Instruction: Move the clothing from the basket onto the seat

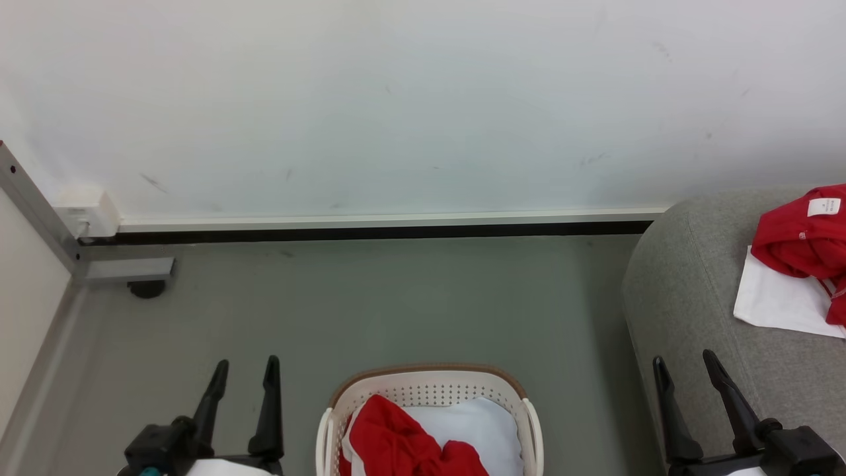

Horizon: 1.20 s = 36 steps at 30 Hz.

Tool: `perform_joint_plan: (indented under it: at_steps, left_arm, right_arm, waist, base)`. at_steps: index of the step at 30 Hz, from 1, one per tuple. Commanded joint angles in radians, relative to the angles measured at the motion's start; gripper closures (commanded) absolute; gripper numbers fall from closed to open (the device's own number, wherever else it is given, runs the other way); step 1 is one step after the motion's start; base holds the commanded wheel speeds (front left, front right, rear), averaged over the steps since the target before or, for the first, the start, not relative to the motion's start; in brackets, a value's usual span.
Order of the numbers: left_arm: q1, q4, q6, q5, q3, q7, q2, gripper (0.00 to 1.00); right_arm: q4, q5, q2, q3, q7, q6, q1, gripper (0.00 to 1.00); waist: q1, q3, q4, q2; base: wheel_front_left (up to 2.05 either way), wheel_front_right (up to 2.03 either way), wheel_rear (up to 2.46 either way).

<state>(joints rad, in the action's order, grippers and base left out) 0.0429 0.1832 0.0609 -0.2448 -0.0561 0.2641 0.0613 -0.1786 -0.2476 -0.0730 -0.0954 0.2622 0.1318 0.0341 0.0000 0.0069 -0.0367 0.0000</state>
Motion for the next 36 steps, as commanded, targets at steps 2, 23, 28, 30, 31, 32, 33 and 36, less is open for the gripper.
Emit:
perform_joint_plan:
  at_steps: [2,23,28,30,31,32,33,36]
  left_arm:
    - [-0.004,0.008,0.009,0.026,0.015,0.0,-0.004,0.0]
    - [0.006,0.025,0.031,0.024,0.007,0.0,-0.01,0.0]
    - [0.005,0.03,0.029,0.024,0.005,0.0,-0.01,0.0]
    - [0.006,0.031,0.03,0.024,0.004,0.0,-0.01,0.0]
    - [0.006,0.032,0.031,0.025,0.005,0.0,-0.01,0.0]
    - [0.007,0.032,0.031,0.025,0.004,0.0,-0.01,0.0]
    - [0.007,0.032,0.031,0.025,0.004,0.0,-0.01,0.0]
    - [0.007,0.032,0.035,0.028,0.002,0.0,-0.01,0.0]
  right_arm:
    - [-0.003,0.003,0.001,0.003,0.004,-0.002,0.001,0.0]
    - [-0.009,-0.006,0.008,0.01,0.004,-0.002,0.006,0.0]
    - [-0.014,-0.008,0.005,0.004,0.004,-0.002,0.011,0.0]
    - [-0.015,-0.009,0.004,0.002,0.004,-0.002,0.012,0.0]
    - [-0.015,-0.009,0.004,0.002,0.004,-0.002,0.012,0.0]
    - [-0.015,-0.009,0.004,0.001,0.004,-0.002,0.013,0.0]
    - [-0.015,-0.009,0.004,0.001,0.004,-0.002,0.013,0.0]
    - [-0.015,-0.01,0.001,0.001,0.004,-0.002,0.015,0.0]
  waist:
    - [0.0,-0.001,-0.002,0.0]
    - [0.0,-0.008,0.0,0.0]
    - [0.0,-0.01,-0.004,0.0]
    - [0.0,-0.01,-0.006,0.0]
    - [0.0,-0.009,-0.007,0.0]
    - [0.0,-0.009,-0.008,0.0]
    - [0.0,-0.009,-0.008,0.0]
    - [0.0,-0.007,-0.012,0.0]
  base:
    - [0.0,0.0,0.0]
    - [0.0,0.0,0.0]
    - [0.0,0.0,0.0]
    - [0.0,0.0,0.0]
    - [0.0,0.0,0.0]
    - [0.0,0.0,0.0]
    - [0.0,0.0,0.0]
    - [0.0,0.0,0.0]
